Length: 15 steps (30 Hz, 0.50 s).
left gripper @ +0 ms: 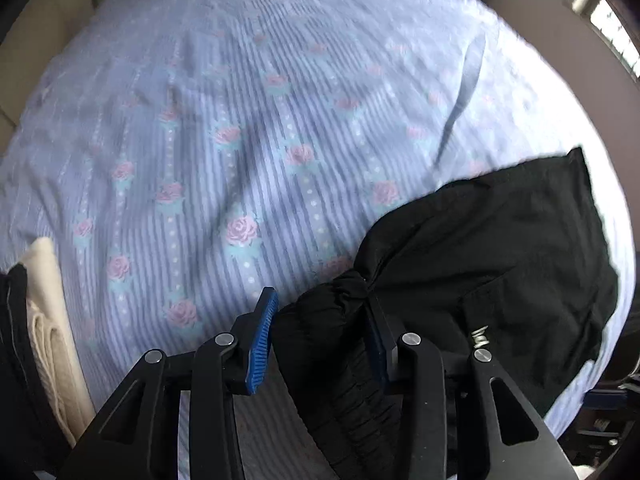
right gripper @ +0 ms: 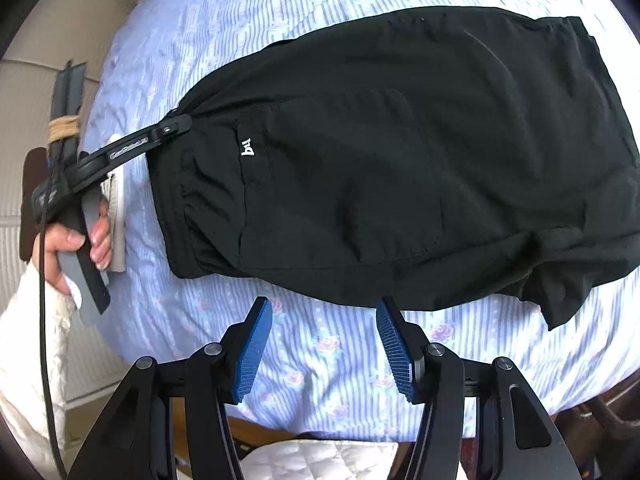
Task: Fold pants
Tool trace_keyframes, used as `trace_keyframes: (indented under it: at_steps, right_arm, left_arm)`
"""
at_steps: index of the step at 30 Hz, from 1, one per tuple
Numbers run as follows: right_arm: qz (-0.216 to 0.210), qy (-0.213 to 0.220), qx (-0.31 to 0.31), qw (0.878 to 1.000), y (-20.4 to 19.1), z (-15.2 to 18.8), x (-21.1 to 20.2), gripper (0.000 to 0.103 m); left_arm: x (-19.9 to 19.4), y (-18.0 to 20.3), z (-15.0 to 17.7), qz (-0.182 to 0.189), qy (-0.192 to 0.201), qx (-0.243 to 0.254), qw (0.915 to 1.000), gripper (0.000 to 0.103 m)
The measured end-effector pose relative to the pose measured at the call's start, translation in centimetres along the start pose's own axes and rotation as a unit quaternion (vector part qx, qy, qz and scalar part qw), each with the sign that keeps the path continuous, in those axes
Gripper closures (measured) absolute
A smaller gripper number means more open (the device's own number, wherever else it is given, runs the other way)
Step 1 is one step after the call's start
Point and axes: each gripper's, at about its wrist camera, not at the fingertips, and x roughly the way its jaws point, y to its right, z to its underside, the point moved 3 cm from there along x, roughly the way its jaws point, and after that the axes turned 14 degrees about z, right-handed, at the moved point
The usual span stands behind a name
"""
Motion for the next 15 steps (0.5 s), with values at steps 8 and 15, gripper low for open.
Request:
trace_keyframes:
  at_steps: [8,15]
  right_arm:
    - [0.018,0.037,0.083,0.996,7.2,2.3,-1.4,0.047]
    - [0.063,0.061,0.213,0.973,19.6,5.8,-3.4,0.047]
  left_arm:
    - [-5.9,5.6,-0.2,-0.071,0.065,0.081,0.9921,0.034]
    - [-6.3,16.4,2.3,0.016,0.054,0.186,0.9809,0.033]
